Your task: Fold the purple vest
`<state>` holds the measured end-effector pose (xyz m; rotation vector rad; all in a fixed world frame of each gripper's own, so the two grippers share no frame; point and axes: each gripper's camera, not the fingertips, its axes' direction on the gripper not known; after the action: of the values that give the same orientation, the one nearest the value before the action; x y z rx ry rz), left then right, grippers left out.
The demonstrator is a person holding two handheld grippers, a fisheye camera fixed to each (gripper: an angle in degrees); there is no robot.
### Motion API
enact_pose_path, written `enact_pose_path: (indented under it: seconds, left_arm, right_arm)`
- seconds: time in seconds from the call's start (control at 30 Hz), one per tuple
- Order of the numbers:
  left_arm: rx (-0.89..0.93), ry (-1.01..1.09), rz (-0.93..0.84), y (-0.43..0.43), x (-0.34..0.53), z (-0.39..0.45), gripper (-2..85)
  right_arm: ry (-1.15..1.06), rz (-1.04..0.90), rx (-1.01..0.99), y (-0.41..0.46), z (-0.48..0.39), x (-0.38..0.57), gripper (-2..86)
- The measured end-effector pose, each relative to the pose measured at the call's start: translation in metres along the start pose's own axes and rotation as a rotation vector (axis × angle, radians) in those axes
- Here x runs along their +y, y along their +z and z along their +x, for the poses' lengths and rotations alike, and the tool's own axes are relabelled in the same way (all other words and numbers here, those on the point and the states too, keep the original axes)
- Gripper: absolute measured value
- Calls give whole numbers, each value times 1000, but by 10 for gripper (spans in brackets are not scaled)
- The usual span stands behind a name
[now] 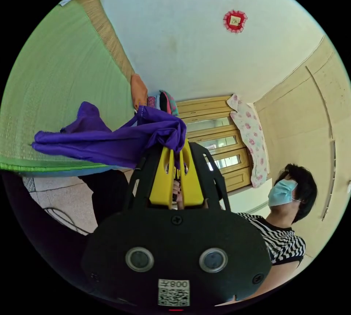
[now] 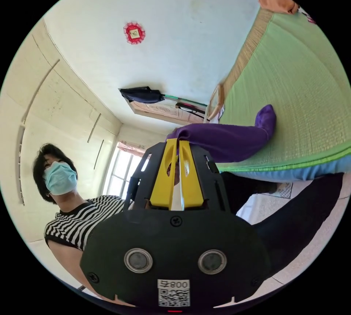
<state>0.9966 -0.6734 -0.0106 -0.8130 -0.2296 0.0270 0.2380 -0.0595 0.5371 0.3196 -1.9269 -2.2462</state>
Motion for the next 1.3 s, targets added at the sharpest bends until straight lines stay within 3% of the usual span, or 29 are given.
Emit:
enact_pose_path:
  seconds: [0.17,0.5,0.7,0.83,1.07,1.17,1.3]
  left_arm:
    - [-13,41,-59,111,-141,-11,29]
    - [25,319,-70,420,-533,14,29]
    - [35,453,-78,599,-674,42,29]
    - [-76,475,-139,701,-710,10,29]
    - [-283,154,-359,885,-703,-209,25]
    - [-295,8,-425,929,-687,-279,24]
    - [-311,23,-471,971,-688,-304,23]
  right_arm:
    - [-24,62,18,-40,47,-90,2]
    - [-263,181,176,-122,106,-468,1]
    - [-385,239,297,-182,99,-634,2]
    - [-254,163,524,-221,160,-708,3]
    - [211,63,718,-266,365,-776,4]
    - [377,-105,848,-259,438,-801,4]
    - [429,-319,974,-233,482,-847,4]
